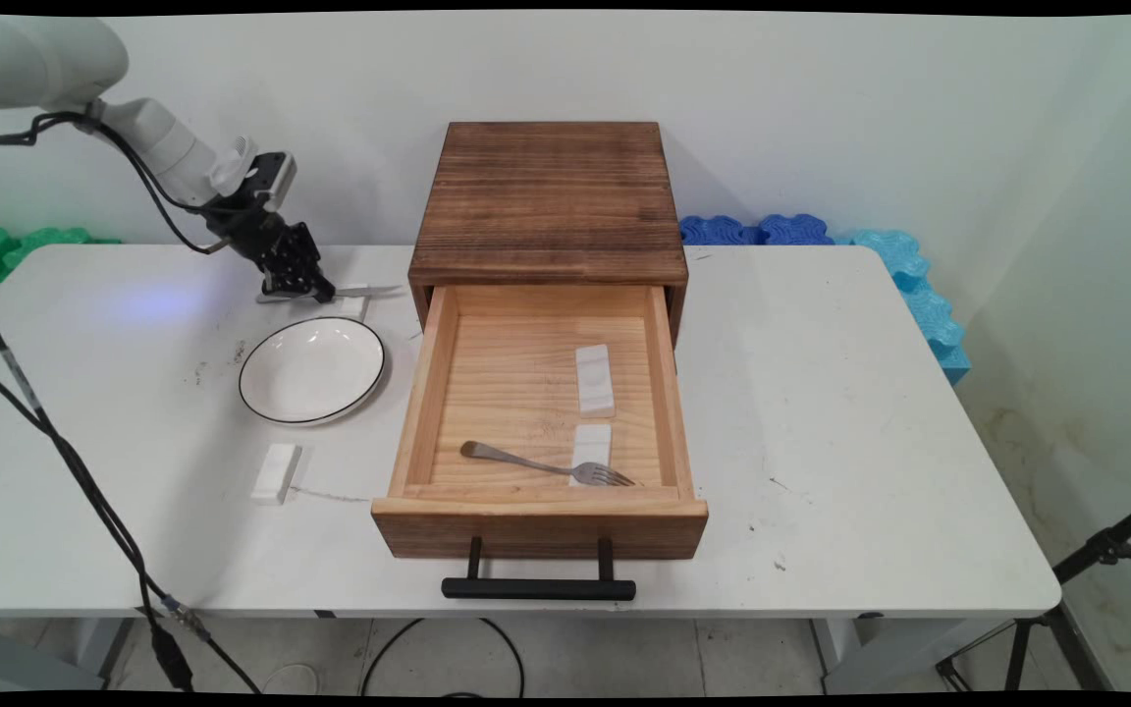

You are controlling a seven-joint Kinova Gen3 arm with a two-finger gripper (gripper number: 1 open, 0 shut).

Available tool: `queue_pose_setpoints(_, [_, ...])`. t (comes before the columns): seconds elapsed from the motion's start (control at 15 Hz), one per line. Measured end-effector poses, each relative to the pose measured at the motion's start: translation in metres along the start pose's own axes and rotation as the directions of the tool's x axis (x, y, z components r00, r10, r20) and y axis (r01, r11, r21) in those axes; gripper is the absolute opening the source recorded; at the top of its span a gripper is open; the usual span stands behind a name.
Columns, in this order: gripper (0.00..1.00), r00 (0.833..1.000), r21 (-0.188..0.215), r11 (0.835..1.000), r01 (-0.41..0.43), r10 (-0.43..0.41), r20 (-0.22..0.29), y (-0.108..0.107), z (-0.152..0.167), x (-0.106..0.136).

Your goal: Place the picked object into the drawer

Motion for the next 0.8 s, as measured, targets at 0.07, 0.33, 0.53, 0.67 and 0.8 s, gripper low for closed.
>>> queue_pose_setpoints(0.07, [0.0, 1.0, 0.0, 1.0, -0.002, 0.002, 0.0, 0.0, -0.001, 0.0])
queue_pose_setpoints(0.33, [0.0, 1.0, 0.005, 1.0, -0.017, 0.017, -0.002, 0.001, -0.01, 0.001])
queue_pose_setpoints(0.53, [0.0, 1.0, 0.007, 1.0, -0.027, 0.027, -0.002, 0.002, -0.018, 0.001])
queue_pose_setpoints(0.67, [0.0, 0.999, 0.009, 0.999, -0.038, 0.038, -0.003, 0.003, -0.027, 0.001])
queue_pose_setpoints(0.8, [0.0, 0.999, 0.011, 0.999, -0.048, 0.048, -0.004, 0.005, -0.038, 0.0])
